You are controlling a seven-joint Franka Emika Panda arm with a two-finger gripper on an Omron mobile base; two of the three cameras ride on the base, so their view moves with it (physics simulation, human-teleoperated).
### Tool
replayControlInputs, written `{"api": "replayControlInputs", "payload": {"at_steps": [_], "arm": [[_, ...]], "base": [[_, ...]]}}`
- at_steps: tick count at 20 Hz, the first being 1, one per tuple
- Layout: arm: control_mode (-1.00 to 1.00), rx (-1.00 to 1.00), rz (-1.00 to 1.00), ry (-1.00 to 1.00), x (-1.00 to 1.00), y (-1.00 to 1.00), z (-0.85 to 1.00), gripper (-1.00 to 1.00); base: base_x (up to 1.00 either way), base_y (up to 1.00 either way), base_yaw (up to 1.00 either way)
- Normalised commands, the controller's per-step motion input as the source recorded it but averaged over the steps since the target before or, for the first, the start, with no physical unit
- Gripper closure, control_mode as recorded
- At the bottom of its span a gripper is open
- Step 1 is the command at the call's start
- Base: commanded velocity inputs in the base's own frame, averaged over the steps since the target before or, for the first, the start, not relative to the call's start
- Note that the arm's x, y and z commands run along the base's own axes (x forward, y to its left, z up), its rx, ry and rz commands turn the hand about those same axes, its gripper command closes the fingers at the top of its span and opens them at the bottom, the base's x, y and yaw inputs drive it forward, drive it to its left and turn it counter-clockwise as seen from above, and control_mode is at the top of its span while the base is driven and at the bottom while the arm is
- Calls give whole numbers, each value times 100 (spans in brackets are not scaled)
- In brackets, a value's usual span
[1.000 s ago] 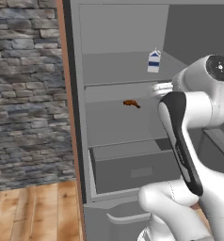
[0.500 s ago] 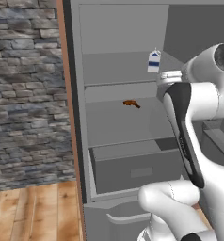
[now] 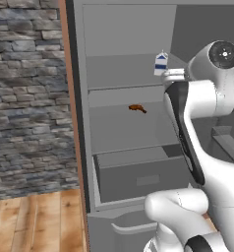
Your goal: Take out the milk from the fridge and place it on the tray on the counter. Then take the sugar cube near the tray and place it in the tray.
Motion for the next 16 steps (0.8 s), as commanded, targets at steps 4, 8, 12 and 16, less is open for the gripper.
{"api": "replayControlInputs", "payload": {"at_steps": [4,8,12,16], "arm": [[-100,0,0,0,49,-6,3,-100],[-100,0,0,-2,38,-18,7,-100],[-100,0,0,-7,39,-19,2,-100],[-100,0,0,-8,38,-14,1,-100]], "base": [[0,0,0],[0,0,0],[0,0,0],[0,0,0]]}}
